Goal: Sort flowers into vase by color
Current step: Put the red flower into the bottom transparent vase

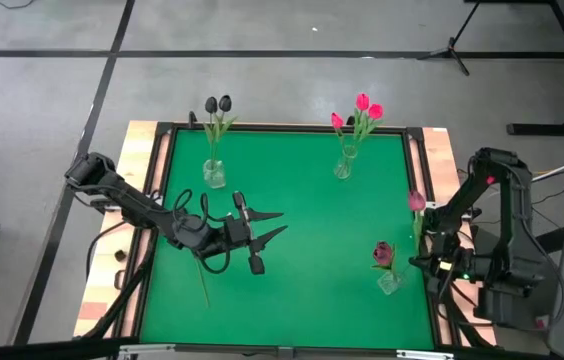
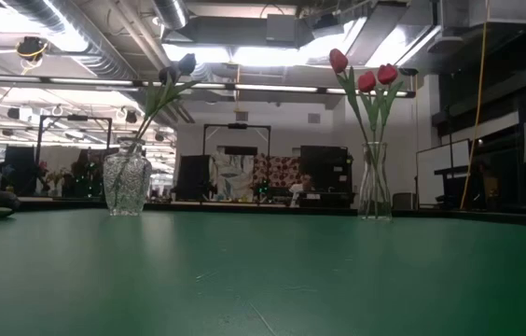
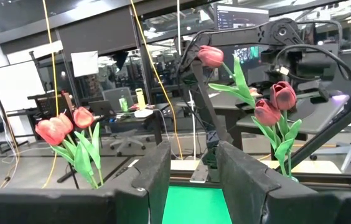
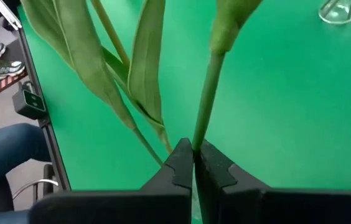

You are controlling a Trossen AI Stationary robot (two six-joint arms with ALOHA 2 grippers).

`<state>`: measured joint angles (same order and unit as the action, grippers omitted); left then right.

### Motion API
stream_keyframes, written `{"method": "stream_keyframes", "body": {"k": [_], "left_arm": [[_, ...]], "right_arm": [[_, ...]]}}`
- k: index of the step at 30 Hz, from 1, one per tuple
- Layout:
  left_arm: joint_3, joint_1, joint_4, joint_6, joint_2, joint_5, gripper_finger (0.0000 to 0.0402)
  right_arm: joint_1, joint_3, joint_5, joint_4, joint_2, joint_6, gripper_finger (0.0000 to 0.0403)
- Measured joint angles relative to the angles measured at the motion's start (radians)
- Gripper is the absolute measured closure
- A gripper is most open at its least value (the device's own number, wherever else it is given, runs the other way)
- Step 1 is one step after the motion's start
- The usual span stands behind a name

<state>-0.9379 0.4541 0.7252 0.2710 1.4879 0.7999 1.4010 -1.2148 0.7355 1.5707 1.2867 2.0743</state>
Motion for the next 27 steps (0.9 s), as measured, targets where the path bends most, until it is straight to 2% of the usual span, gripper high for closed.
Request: {"method": "stream_keyframes", "body": {"k": [13,27], "left_arm": [[0.000,0.000,0.000,-0.001,0.000,0.000,0.0274],[0.000,0.000,0.000,-0.001,0.000,0.000,0.0274]], "right_arm": [[0.000,0.000,0.006,0.000,0.067,0.038,0.0402],[0.000,0.000,-0.012,-0.001,0.080,0.061,0.0395]]}}
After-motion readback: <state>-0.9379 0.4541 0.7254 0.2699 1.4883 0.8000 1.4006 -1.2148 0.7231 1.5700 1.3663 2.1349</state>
